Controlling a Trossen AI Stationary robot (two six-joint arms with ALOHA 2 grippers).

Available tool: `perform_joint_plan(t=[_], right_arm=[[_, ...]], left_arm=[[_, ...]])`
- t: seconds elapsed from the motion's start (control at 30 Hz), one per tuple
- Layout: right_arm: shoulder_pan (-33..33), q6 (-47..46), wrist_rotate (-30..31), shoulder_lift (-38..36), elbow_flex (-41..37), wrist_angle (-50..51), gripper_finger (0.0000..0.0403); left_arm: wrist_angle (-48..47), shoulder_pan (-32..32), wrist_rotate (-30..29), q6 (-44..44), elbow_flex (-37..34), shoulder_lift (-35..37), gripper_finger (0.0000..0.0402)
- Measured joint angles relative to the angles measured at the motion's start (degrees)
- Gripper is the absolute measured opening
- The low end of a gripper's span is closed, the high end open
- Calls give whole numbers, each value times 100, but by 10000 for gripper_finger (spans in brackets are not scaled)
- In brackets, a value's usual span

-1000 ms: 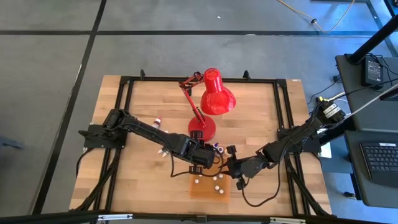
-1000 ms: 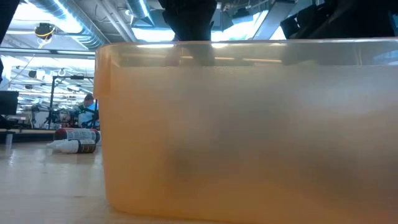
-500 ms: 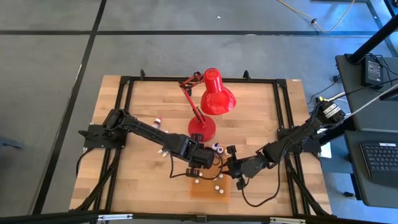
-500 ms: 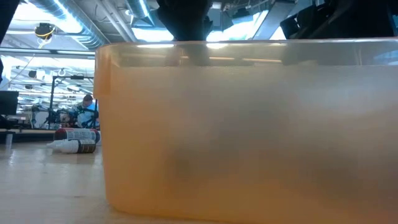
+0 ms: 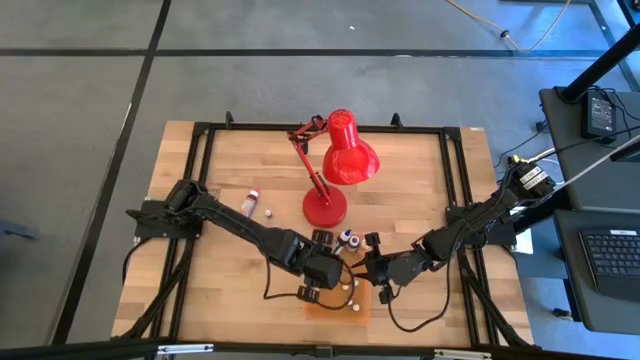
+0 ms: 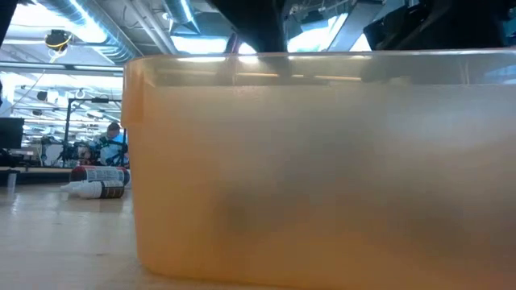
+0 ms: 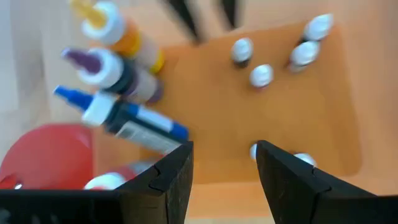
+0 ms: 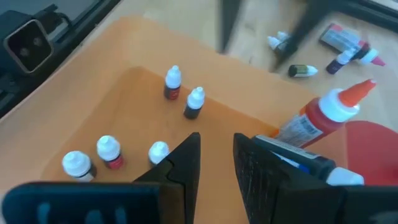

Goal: Pick & Place food coloring
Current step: Adjust the large blue food coloring bottle in the orange bin

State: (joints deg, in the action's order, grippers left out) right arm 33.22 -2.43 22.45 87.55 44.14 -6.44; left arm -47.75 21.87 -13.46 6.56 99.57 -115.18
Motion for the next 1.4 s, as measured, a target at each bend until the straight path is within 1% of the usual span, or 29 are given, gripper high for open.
perform_joint_plan(t=[0.13, 0.27, 0.33, 0.37, 0.43, 0.57, 0.63, 0.77, 0.83, 0.9, 0.97, 1.0, 1.1, 1.17, 1.27, 1.3, 1.4], right_arm=[[-1, -77, -53, 0, 2, -73, 99], [-1, -459, -601, -2, 4, -167, 99], [-2, -138, -727, -2, 22, -316, 99], [-10, 63, -691, -2, 113, -269, 99], [4, 142, -435, -2, 443, 161, 99], [239, 277, 700, 138, 1381, 1580, 99], [324, 257, 1126, 287, 1762, 2201, 99], [357, 144, 1797, 659, 2238, 2721, 99], [358, 182, 2168, 822, 2443, 3268, 99], [359, -77, 2430, 878, 2681, 3885, 99], [352, -496, 2281, 806, 2916, 4404, 99], [322, -646, 2039, 740, 3020, 4577, 99], [207, -935, 1346, 471, 3108, 4699, 99], [75, -1047, 1170, 294, 3092, 4710, 99], [-152, -1056, 1133, 33, 3062, 4808, 99], [-226, -881, 1212, -40, 3062, 4814, 99], [-405, 88, 1747, -286, 3060, 4945, 99]], left_arm=[[130, 65, -9, 16, 0, 0, 171], [143, 92, 124, 59, 0, -2, 169], [212, 130, 152, 109, -12, -4, 170], [342, 141, 156, 112, -86, -3, 170], [558, 168, 160, 80, -271, -9, 171], [767, 165, 270, 116, -492, -17, 169], [757, 148, 231, 174, -582, -17, 170], [789, 129, -62, 222, -586, -15, 170], [723, 127, -52, 220, -586, -15, 169], [571, 153, -8, 307, -584, -15, 170], [252, 194, -10, 471, -584, -15, 171], [87, 218, -12, 557, -584, -15, 171], [-321, 300, -154, 781, -584, -15, 169], [-528, 377, -361, 830, -584, 13, 169], [-871, 495, -772, 893, -586, 191, 171], [-953, 520, -909, 967, -586, 284, 170], [-1206, 589, -1327, 1124, -586, 655, 169]])
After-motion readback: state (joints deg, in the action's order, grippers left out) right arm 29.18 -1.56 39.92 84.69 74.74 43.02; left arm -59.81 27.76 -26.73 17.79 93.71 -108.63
